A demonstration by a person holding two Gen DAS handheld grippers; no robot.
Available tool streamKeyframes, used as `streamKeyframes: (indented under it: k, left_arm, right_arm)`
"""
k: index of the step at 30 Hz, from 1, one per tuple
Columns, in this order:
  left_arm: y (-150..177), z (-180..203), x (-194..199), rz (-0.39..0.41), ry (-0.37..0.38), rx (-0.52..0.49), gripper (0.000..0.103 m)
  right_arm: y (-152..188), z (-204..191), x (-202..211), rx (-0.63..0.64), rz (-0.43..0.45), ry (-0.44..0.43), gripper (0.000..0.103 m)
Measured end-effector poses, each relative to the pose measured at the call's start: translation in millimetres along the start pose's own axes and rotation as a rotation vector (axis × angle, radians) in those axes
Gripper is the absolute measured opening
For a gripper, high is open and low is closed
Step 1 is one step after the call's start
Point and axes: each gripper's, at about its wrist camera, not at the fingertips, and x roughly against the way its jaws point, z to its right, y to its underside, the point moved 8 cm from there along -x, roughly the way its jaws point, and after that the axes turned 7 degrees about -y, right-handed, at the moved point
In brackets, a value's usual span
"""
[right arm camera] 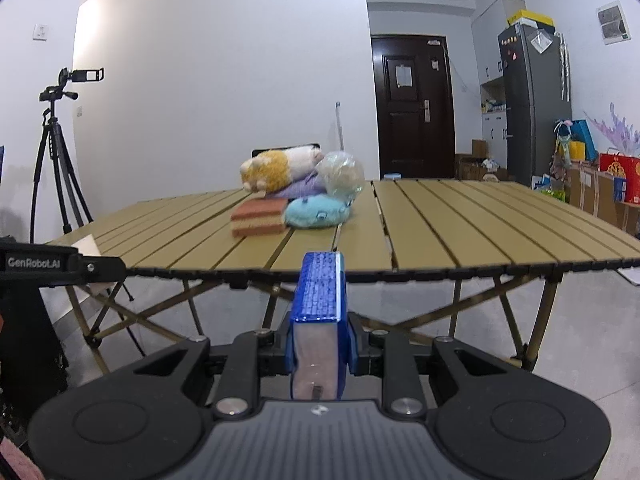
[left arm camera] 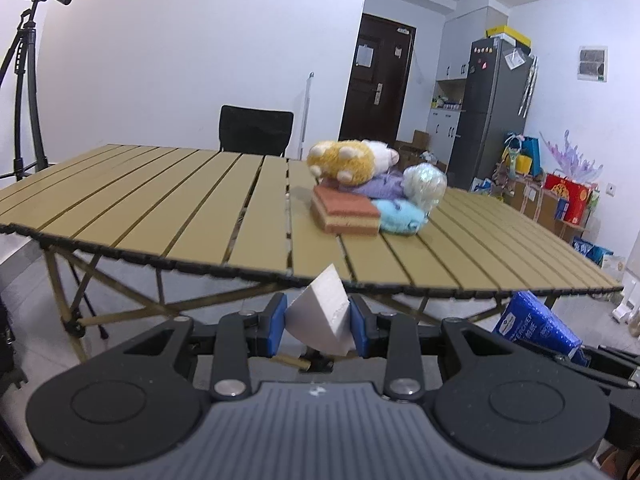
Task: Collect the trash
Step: 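Carry the foam wedge and tissue box down from the table to the black bin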
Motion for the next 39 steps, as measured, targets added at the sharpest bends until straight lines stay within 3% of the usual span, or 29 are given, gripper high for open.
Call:
streamKeyframes:
  k: [10,23,39]
  left_arm:
    - [39,-27,10,-0.083,-0.074,-0.027,0.034]
    - [97,-56,1,-0.277,-0.185,-0.044,0.034]
    - [139,-62,-24,-0.492,-0.216,-0.072,0.034]
  right_arm:
    - [40,-10,6,-0.020,-0.089,-0.017,0.023]
    - [83,-14,-4,-0.024,-0.214,-0.002,0.023]
    - [131,15,-24,-0.129,-0.380,0.056,0.023]
